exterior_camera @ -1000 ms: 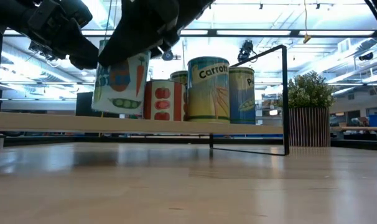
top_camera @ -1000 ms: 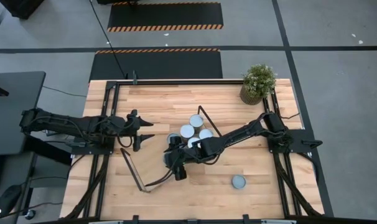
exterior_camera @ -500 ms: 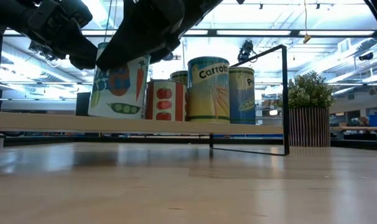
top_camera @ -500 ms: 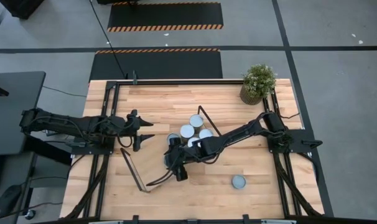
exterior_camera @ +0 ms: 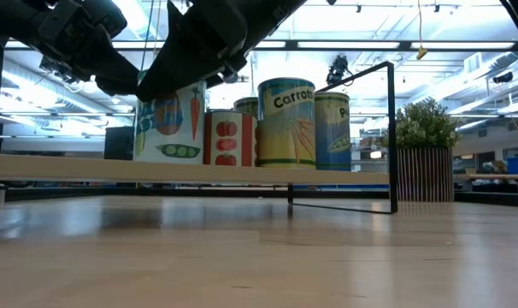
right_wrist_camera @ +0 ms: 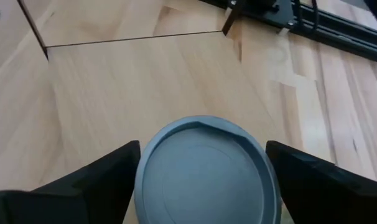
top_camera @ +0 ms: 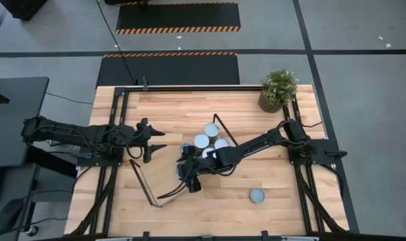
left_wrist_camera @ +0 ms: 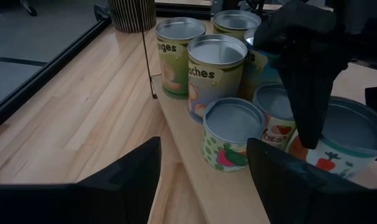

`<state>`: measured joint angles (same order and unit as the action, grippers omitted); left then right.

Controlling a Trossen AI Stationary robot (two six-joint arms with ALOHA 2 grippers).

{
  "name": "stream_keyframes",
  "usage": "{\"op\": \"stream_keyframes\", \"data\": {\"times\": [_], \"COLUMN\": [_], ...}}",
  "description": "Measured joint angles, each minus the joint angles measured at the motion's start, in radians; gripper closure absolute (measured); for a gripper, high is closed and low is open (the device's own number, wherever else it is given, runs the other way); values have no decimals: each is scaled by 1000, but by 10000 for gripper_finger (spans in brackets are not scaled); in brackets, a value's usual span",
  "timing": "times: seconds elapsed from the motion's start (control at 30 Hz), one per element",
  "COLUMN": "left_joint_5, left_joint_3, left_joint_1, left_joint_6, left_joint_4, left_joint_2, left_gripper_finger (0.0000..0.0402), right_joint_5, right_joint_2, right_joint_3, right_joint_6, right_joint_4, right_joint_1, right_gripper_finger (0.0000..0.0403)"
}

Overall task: Pick and place cans onto a shelf
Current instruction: Put the left small can on the shelf, then put the small can on the shelf

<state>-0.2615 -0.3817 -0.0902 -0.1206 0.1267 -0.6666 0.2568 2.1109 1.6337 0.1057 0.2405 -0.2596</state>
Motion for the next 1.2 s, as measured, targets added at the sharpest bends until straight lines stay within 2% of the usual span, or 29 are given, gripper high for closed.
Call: {"op": "stream_keyframes", "data": {"times": [0.47,0.67,0.77,0.97,1.03,1.2], "left_joint_5": [0,0,0,0,0,0], "left_joint_3": [0,0,0,0,0,0], "left_joint_1": [0,0,0,-6,-6,-6], "left_joint_6": [-7,-7,-7,-25,-26,-26], "left_joint_4": [4,4,4,15,18,32], "left_joint_2": [-1,-1,-1,-1,-1,-1], "left_gripper_finger": [159,159,159,159,159,159], "right_joint_5": [39,38,40,95,96,95], "right_joint_2": [0,-2,-2,-5,-5,-5], "right_joint_3": [0,2,31,94,123,235], "right_joint_6": [-3,0,3,52,45,-29], "right_joint_4": [-20,-21,-2,10,71,392], "right_joint_1": [-19,-15,-13,-40,-58,-122], "right_gripper_finger": [47,19,5,8,8,9]}}
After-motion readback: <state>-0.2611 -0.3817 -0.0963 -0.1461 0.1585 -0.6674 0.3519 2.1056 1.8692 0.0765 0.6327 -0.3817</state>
